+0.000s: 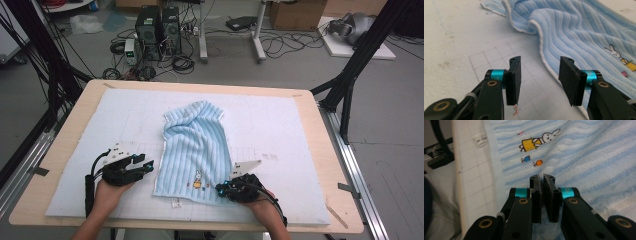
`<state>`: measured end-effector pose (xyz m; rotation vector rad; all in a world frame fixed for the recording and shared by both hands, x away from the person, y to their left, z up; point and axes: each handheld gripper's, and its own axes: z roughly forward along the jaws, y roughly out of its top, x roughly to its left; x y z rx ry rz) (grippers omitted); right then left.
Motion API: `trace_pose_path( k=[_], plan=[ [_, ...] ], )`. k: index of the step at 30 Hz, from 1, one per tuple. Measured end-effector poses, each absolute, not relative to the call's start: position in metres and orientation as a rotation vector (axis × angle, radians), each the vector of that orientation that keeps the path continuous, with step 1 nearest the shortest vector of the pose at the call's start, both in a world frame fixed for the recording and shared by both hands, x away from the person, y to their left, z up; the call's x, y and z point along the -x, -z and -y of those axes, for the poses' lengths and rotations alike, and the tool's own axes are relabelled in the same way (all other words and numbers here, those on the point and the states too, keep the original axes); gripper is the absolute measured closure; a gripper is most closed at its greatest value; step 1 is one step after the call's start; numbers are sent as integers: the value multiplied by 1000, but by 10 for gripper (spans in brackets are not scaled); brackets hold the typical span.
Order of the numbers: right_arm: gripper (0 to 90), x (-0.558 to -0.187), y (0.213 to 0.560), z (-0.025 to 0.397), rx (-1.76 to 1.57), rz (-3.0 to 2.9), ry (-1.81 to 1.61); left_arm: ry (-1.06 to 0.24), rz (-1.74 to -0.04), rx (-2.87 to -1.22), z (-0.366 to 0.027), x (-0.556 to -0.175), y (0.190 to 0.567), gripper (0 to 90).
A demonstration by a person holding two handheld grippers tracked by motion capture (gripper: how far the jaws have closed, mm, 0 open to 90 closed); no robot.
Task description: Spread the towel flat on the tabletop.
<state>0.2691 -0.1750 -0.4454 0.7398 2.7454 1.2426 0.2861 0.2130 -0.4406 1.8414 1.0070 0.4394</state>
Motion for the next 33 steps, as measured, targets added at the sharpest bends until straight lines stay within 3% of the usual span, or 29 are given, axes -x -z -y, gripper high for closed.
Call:
trace_pose_path(
  k=[6, 9, 11, 14, 20, 22, 25, 26, 28, 30, 33],
  plan=[
    [822, -259, 445, 179, -658, -2849, -1276, -424, -1004, -1841, -210, -289, 442, 526],
    [698, -259, 442, 183, -681, -2797, -1341, -396, -1000, -1857, -204, -291, 444, 510],
    [535, -265, 438, 186, -754, -2685, -1455, -378, -996, -1876, -199, -291, 447, 483],
    [493, -272, 434, 191, -880, -2497, -1509, -368, -982, -1903, -189, -293, 449, 460],
    [535, -285, 443, 180, -988, -2434, -1229, -353, -947, -2005, -165, -297, 451, 495],
    [507, -288, 448, 174, -997, -2456, -1155, -404, -955, -2036, -161, -296, 451, 606],
    [507, -289, 449, 170, -966, -2456, -1120, -381, -911, -2052, -162, -293, 450, 836],
    [513, -289, 449, 169, -968, -2452, -1113, -384, -913, -2052, -162, -291, 450, 850],
    [587, -288, 448, 170, -984, -2456, -1115, -365, -916, -2053, -165, -286, 450, 857],
    [744, -288, 445, 171, -988, -2484, -1102, -332, -913, -2067, -170, -279, 448, 860],
    [823, -284, 443, 172, -978, -2521, -1093, -285, -897, -2074, -177, -266, 447, 860]
  ],
)
